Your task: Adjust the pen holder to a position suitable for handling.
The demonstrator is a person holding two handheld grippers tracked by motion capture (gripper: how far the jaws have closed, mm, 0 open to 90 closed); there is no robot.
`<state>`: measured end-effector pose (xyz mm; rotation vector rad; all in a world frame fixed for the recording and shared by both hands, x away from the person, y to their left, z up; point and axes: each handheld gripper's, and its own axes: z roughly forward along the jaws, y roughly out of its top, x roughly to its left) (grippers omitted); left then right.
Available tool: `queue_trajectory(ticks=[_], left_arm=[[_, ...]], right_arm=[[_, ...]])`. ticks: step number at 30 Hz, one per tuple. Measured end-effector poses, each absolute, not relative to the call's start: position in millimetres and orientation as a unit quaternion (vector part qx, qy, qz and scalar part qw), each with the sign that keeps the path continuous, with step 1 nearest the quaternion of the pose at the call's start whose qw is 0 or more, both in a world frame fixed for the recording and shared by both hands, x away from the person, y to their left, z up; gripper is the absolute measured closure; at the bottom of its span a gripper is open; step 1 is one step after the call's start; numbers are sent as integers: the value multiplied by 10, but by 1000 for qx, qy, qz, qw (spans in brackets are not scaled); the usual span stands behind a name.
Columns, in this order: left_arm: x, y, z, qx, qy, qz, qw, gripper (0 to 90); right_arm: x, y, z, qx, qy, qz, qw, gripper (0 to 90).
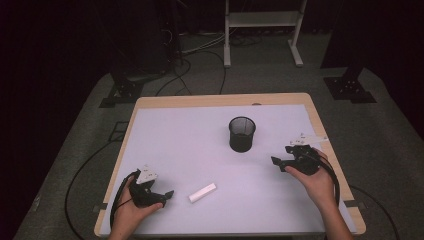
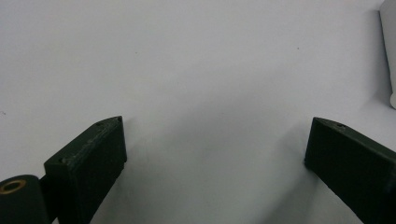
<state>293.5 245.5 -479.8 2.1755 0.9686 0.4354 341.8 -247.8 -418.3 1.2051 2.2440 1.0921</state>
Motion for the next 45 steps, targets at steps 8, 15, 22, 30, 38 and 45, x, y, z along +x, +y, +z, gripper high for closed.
queue_trajectory(ticks=[8, 15, 22, 30, 38, 45], left_arm=[[2936, 2455, -4798, 841, 375, 168, 353, 47], [2935, 2453, -4799, 840, 375, 168, 354, 47], [2936, 2456, -4798, 841, 374, 169, 352, 47], [2935, 2457, -4797, 842, 374, 168, 351, 47], [2935, 2457, -4797, 842, 374, 167, 351, 47], [2936, 2456, -4800, 841, 374, 168, 353, 47]], right_arm=[[3562, -2395, -4089, 421, 801, 386, 180, 311], [3697, -2312, -3986, 418, 801, 393, 172, 328], [3829, -2204, -3902, 414, 805, 390, 167, 333], [3987, -2114, -3823, 411, 806, 391, 168, 364], [4165, -2013, -3767, 414, 807, 390, 159, 403], [4319, -1929, -3764, 417, 812, 379, 154, 422]])
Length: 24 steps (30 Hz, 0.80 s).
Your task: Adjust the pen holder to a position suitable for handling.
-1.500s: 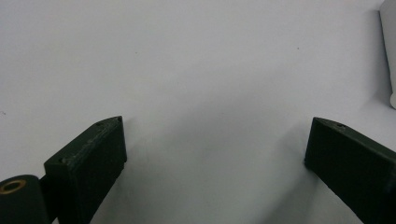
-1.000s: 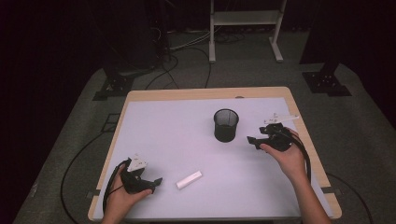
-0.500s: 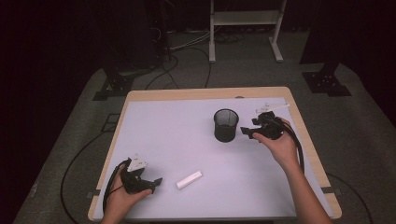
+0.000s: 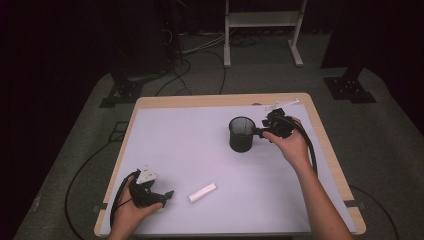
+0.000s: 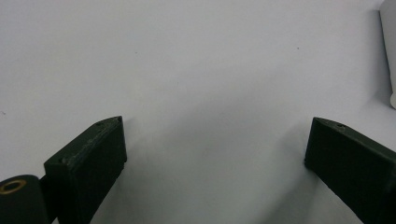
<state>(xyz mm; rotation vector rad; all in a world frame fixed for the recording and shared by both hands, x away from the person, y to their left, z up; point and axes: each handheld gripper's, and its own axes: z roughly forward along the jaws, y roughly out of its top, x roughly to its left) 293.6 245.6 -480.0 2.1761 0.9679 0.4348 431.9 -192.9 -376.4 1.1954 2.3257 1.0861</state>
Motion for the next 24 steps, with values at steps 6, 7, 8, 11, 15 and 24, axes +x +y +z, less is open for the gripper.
queue_trajectory(ticks=[6, 7, 8, 11, 15, 24], left_arm=[[2937, 2457, -4799, 841, 373, 168, 352, 47], [2938, 2457, -4799, 842, 373, 168, 352, 47], [2938, 2457, -4799, 842, 374, 168, 352, 47], [2938, 2457, -4799, 842, 373, 168, 352, 47], [2938, 2457, -4799, 842, 373, 168, 352, 47], [2938, 2457, -4799, 842, 374, 168, 352, 47]], right_arm=[[4424, -1868, -3757, 416, 815, 372, 154, 448], [4444, -1858, -3755, 416, 816, 370, 153, 450], [4464, -1845, -3755, 418, 817, 368, 153, 453], [4524, -1811, -3764, 419, 817, 366, 151, 464], [4614, -1763, -3820, 425, 818, 360, 141, 487], [4743, -1701, -3898, 433, 821, 349, 128, 528]])
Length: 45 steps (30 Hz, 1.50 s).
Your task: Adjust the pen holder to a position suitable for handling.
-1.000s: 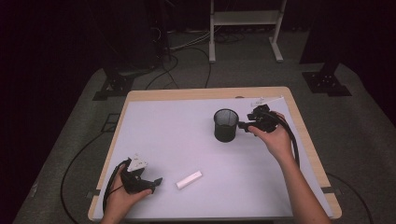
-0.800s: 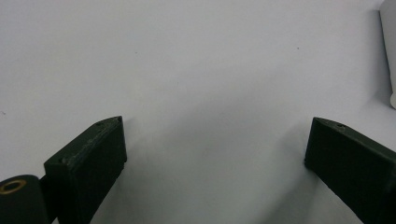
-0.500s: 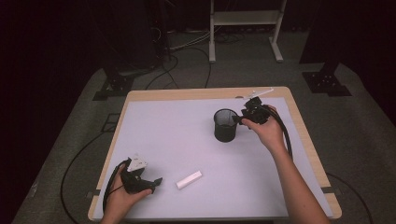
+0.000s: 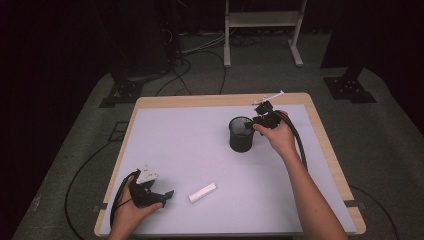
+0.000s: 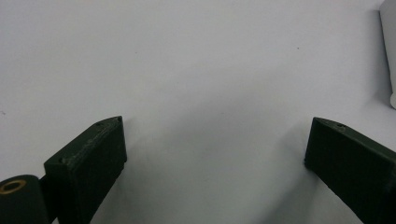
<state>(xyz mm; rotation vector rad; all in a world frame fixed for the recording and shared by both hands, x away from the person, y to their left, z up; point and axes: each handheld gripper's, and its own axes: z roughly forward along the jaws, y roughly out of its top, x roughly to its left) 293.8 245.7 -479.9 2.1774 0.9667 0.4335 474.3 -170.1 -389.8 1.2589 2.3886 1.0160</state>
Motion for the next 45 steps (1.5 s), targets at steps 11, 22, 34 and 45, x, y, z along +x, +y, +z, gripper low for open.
queue_trajectory(ticks=[11, 22, 34, 45], left_arm=[[2938, 2457, -4799, 842, 374, 167, 352, 47], [2939, 2457, -4799, 841, 374, 167, 352, 47], [2939, 2458, -4799, 842, 374, 167, 352, 47], [2938, 2457, -4799, 842, 374, 167, 352, 47]], right_arm=[[4847, -1647, -3993, 441, 825, 335, 116, 611], [4885, -1616, -4048, 445, 828, 321, 116, 727], [4843, -1620, -4001, 445, 829, 320, 114, 811], [4737, -1648, -3912, 440, 832, 320, 110, 812]])
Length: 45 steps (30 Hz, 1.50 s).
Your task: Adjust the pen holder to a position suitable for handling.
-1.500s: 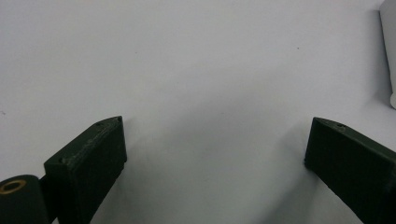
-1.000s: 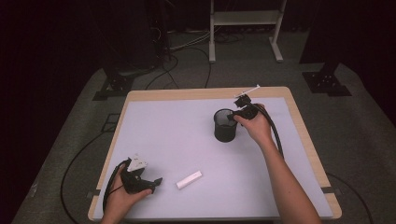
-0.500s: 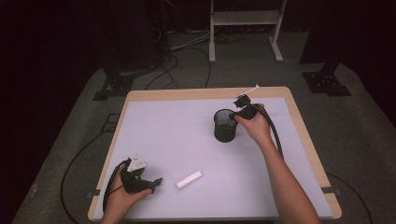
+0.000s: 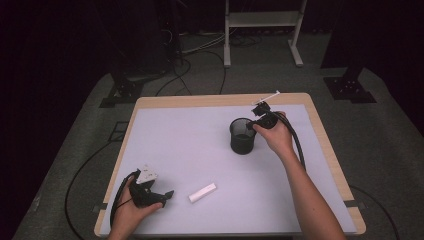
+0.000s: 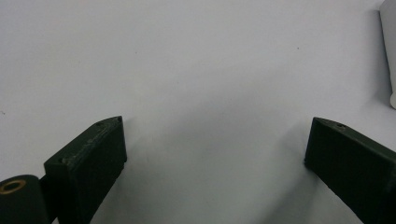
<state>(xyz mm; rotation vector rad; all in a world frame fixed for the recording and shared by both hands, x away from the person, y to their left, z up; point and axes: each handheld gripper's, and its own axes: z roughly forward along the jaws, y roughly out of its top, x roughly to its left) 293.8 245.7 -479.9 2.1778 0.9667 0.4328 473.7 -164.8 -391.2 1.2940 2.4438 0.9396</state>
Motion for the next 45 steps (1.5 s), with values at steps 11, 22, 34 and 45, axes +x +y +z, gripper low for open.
queue_trajectory(ticks=[11, 22, 34, 45], left_arm=[[2938, 2457, -4800, 841, 374, 167, 352, 47], [2938, 2457, -4799, 842, 374, 168, 352, 47], [2938, 2458, -4796, 843, 373, 167, 350, 47], [2937, 2454, -4799, 840, 375, 168, 353, 47]], right_arm=[[4528, -1704, -3795, 430, 834, 329, 105, 812], [4326, -1734, -3753, 422, 839, 330, 96, 812], [4096, -1695, -3784, 405, 847, 334, 79, 812], [3872, -1599, -3869, 381, 859, 335, 65, 812]])
